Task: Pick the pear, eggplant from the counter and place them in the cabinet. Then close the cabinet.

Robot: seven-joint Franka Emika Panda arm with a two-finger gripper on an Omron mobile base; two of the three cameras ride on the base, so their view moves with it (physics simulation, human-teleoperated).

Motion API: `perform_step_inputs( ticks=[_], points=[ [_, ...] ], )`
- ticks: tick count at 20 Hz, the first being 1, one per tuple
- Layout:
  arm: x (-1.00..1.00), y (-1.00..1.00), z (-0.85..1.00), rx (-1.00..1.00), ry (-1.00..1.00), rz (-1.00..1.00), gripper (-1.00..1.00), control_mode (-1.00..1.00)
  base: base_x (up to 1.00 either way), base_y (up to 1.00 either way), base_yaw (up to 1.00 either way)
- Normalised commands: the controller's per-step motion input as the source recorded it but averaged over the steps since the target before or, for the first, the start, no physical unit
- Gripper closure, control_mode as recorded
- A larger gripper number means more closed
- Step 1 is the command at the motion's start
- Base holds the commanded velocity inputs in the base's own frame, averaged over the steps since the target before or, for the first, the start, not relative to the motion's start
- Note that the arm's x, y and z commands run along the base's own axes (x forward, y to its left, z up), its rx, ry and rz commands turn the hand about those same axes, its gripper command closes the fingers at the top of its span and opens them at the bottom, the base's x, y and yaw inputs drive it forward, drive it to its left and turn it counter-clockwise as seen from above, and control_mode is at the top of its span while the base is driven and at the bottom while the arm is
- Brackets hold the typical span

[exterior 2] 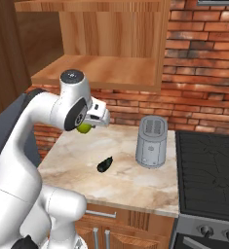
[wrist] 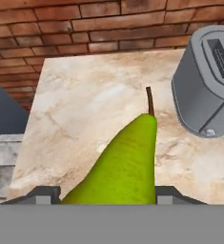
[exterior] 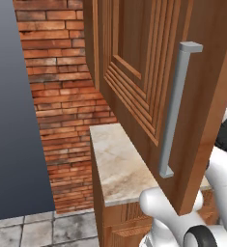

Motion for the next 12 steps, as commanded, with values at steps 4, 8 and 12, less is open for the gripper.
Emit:
perform_step_inputs(
  ticks=[4,8,12],
  points=[
    [0.12,-0.19,0.97,0.0,-0.22,0.0,1.0,-1.0,0.0,0.0,0.0],
    [0.12,-0.2,0.69,0.0,-0.35,0.0,1.0,-1.0,0.0,0.0,0.0],
    [0.11,-0.16,0.44,0.0,-0.43,0.0,1.0,-1.0,0.0,0.0,0.0]
  ],
)
